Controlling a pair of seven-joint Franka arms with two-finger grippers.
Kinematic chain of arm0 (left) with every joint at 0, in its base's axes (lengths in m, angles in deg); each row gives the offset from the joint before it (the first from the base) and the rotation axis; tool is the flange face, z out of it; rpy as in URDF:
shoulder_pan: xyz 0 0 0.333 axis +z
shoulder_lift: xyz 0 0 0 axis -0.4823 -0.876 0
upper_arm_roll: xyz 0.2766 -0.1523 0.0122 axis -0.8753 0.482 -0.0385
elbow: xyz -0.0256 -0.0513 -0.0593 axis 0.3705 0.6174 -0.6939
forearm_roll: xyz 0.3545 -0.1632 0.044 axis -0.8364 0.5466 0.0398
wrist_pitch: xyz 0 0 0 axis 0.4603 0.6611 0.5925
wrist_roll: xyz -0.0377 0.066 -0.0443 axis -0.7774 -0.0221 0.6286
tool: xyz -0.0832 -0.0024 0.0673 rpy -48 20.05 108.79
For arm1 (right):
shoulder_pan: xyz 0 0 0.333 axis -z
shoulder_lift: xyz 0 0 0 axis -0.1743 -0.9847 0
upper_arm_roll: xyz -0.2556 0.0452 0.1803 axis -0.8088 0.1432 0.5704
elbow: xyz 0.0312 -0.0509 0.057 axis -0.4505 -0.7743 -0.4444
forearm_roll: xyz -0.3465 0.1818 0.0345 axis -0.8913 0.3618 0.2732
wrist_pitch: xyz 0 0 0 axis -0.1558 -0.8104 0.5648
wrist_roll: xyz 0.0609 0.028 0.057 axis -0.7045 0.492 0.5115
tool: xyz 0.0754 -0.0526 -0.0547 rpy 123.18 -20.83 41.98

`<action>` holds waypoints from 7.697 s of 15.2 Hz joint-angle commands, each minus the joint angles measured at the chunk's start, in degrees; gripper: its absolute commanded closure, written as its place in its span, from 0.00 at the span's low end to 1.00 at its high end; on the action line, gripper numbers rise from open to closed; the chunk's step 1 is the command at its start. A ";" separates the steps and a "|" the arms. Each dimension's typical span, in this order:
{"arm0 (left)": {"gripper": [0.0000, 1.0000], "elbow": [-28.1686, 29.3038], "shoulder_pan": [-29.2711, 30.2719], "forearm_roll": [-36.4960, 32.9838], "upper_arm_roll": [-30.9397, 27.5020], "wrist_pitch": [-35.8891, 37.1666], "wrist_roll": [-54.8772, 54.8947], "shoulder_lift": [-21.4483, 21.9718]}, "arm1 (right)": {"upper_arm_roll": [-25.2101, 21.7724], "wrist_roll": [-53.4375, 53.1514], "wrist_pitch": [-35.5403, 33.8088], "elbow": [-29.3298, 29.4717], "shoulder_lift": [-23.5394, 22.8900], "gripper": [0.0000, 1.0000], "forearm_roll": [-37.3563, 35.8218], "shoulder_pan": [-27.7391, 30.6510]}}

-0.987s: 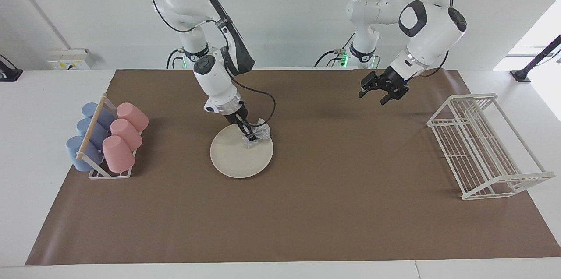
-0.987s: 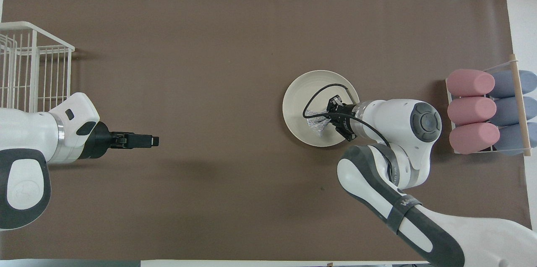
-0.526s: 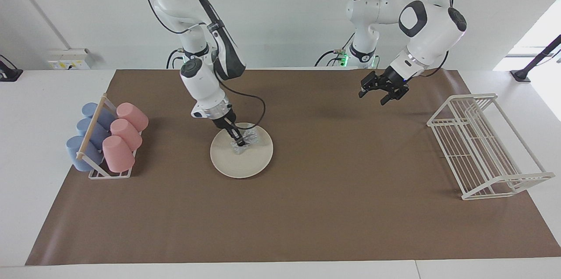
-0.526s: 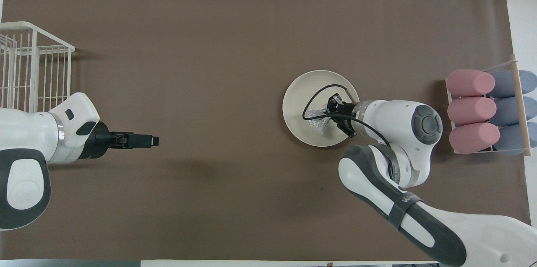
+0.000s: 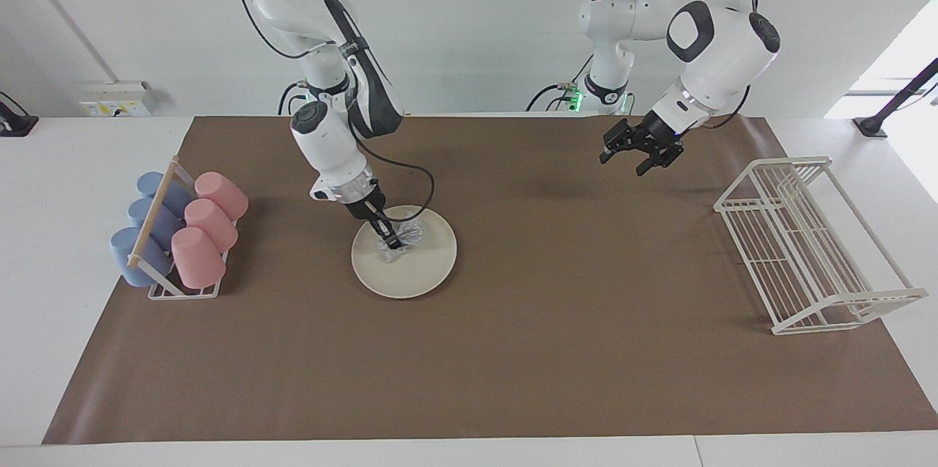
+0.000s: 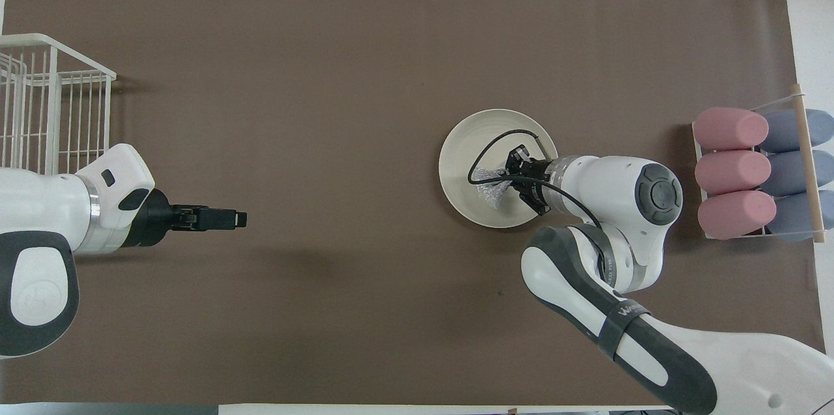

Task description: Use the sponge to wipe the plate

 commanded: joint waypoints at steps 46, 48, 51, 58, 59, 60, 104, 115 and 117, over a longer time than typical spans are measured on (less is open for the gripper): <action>0.93 -3.31 -13.77 57.69 1.29 -2.54 -22.14 0.56 | 1.78 -55.58 -50.37 35.86 12.86 1.00 -14.55 -16.15; 1.00 -3.31 -13.77 57.69 1.38 -2.72 -23.48 0.56 | 1.78 -55.50 -50.37 35.77 12.78 1.00 -14.55 -16.15; 1.00 -3.31 -13.77 57.60 1.47 -2.72 -24.09 0.56 | 1.78 -55.15 -50.37 35.94 12.78 1.00 -14.55 -16.06; 1.00 -3.31 -13.59 57.51 1.55 -2.19 -23.92 0.65 | 1.08 -36.30 -50.54 34.10 14.80 0.00 -14.46 -13.26; 1.00 -3.31 -13.59 57.51 1.55 -2.36 -23.92 0.65 | 1.08 -29.90 -50.63 34.01 14.88 0.00 -14.46 -12.20; 1.00 -3.31 -13.59 57.43 1.55 -2.54 -23.83 0.65 | 1.08 -23.05 -51.59 33.84 14.89 0.00 -14.37 -10.71; 1.00 -30.02 -13.87 -82.57 1.91 44.39 -40.36 -23.25 | -43.74 66.76 -65.93 40.78 13.92 0.00 -13.58 -21.16; 1.00 -30.02 -5.52 -97.70 1.90 34.39 -28.05 -35.56 | -43.83 66.67 -66.19 39.90 14.09 0.00 -13.58 -20.98; 1.00 -29.85 -4.11 -97.00 1.99 32.36 -31.97 -35.74 | -43.83 66.67 -66.71 39.73 14.27 0.00 -13.58 -20.98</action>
